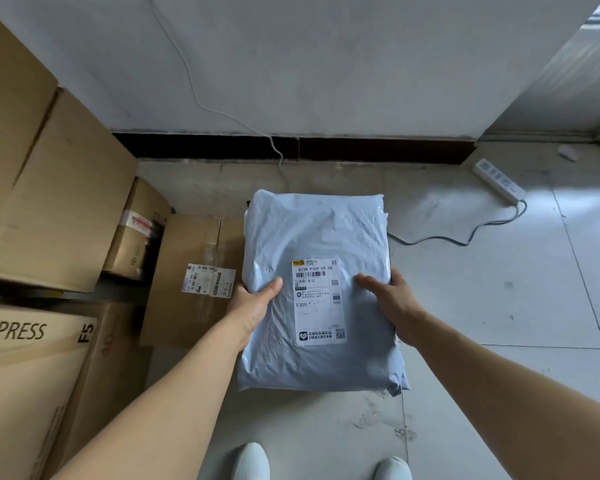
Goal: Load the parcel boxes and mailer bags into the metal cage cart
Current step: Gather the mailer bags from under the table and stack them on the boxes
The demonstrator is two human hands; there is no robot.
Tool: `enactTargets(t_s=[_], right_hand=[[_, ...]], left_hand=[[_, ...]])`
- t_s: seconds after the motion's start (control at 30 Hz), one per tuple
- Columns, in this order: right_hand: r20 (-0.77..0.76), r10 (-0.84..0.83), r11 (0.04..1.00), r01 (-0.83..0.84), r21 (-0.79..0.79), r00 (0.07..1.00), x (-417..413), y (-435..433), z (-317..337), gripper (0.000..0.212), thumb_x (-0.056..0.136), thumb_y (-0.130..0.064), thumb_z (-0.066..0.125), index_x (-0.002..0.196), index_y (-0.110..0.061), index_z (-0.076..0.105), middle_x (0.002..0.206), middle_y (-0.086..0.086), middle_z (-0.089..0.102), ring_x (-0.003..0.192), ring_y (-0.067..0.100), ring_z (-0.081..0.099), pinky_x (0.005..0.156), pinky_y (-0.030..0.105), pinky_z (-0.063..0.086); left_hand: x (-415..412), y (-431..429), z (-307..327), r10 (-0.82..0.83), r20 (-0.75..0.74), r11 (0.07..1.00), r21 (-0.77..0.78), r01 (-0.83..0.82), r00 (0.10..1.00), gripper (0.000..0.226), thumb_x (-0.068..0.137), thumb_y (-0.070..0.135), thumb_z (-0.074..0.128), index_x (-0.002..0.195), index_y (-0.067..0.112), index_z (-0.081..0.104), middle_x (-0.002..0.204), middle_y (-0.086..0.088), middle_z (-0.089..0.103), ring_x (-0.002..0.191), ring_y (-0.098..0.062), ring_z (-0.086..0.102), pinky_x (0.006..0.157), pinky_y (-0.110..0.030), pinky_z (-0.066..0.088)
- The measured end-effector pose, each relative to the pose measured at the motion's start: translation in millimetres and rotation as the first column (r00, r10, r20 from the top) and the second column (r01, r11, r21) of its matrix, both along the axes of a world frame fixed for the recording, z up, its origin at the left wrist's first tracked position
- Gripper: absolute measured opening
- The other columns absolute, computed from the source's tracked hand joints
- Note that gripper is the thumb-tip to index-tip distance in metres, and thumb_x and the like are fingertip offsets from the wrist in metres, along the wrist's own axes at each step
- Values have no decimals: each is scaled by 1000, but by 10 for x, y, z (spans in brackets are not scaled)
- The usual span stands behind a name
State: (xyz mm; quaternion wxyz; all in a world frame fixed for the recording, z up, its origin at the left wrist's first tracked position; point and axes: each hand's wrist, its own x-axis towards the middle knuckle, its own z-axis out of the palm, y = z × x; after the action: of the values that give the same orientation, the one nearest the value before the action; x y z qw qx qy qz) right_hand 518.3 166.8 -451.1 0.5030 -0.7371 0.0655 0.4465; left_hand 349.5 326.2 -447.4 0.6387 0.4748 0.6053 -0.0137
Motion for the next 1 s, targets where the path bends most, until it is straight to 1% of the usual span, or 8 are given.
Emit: enactTargets(t_s=[0.07, 0.2, 0.3, 0.43, 0.6, 0.77, 0.93, 1.0], right_hand=[[24, 20, 998, -19, -60, 1000, -8, -10, 61, 50, 82, -29, 74, 122, -9, 51, 112, 9, 62, 100, 28, 63, 88, 39, 53], [81, 149, 980, -136, -147, 986, 28, -31, 316, 50, 88, -30, 68, 125, -10, 43, 119, 12, 53, 94, 23, 54, 71, 29, 42], [100, 197, 969, -178, -170, 975, 93, -42, 534, 65, 91, -22, 66, 142, -3, 30, 127, 14, 48, 116, 31, 51, 85, 28, 37], [-2, 302, 933, -296, -203, 953, 60, -90, 585, 74, 85, -29, 72, 143, -5, 32, 132, 14, 52, 114, 29, 55, 96, 37, 45], [21, 188, 962, -180, -208, 982, -8, -83, 339, 53, 87, -37, 67, 121, -5, 43, 107, 15, 52, 83, 21, 51, 65, 29, 39], [-35, 74, 985, -79, -153, 997, 47, -164, -147, 111, 43, -73, 80, 131, -13, 49, 121, 11, 61, 107, 30, 62, 94, 47, 51], [-267, 76, 996, -85, -20, 961, -25, -200, -185, 59, 77, -55, 68, 114, -9, 67, 105, 13, 73, 92, 26, 70, 86, 35, 56], [-306, 69, 997, -55, 52, 950, -58, -184, -183, 61, 78, -51, 69, 117, -4, 65, 108, 19, 71, 90, 31, 70, 82, 38, 57]], left_hand=[[6, -18, 83, -41, -24, 998, 52, 42, 999, 84, 80, 42, 73, 142, 7, 30, 147, -10, 41, 134, -27, 41, 108, -37, 33], [0, -49, 294, -145, -92, 981, 114, 155, 985, 95, 83, 42, 70, 151, 8, 13, 156, -11, 27, 141, -28, 31, 113, -38, 29], [12, -66, 493, -231, -173, 957, 137, 256, 957, 93, 86, 42, 67, 152, 9, 10, 158, -11, 20, 142, -30, 27, 114, -40, 28], [5, -188, 605, -361, -194, 926, 45, 375, 912, 87, 83, 37, 71, 148, 8, 20, 152, -9, 33, 135, -28, 40, 111, -39, 35], [70, -203, 323, -352, -213, 926, 64, 372, 912, 94, 85, 40, 68, 151, 6, 11, 155, -13, 24, 138, -30, 34, 112, -39, 33], [68, -87, 5, -231, -168, 970, 38, 240, 958, 90, 79, 37, 72, 147, 6, 22, 147, -8, 38, 132, -28, 41, 105, -34, 36], [-20, -109, -130, -100, -15, 988, -123, 97, 995, 83, 48, 45, 83, 118, 6, 61, 111, -6, 68, 101, -22, 63, 95, -33, 45], [-31, -109, -147, -30, 52, 986, -163, 38, 998, 81, 37, 41, 81, 109, 7, 69, 99, -13, 73, 91, -29, 68, 90, -39, 52]])
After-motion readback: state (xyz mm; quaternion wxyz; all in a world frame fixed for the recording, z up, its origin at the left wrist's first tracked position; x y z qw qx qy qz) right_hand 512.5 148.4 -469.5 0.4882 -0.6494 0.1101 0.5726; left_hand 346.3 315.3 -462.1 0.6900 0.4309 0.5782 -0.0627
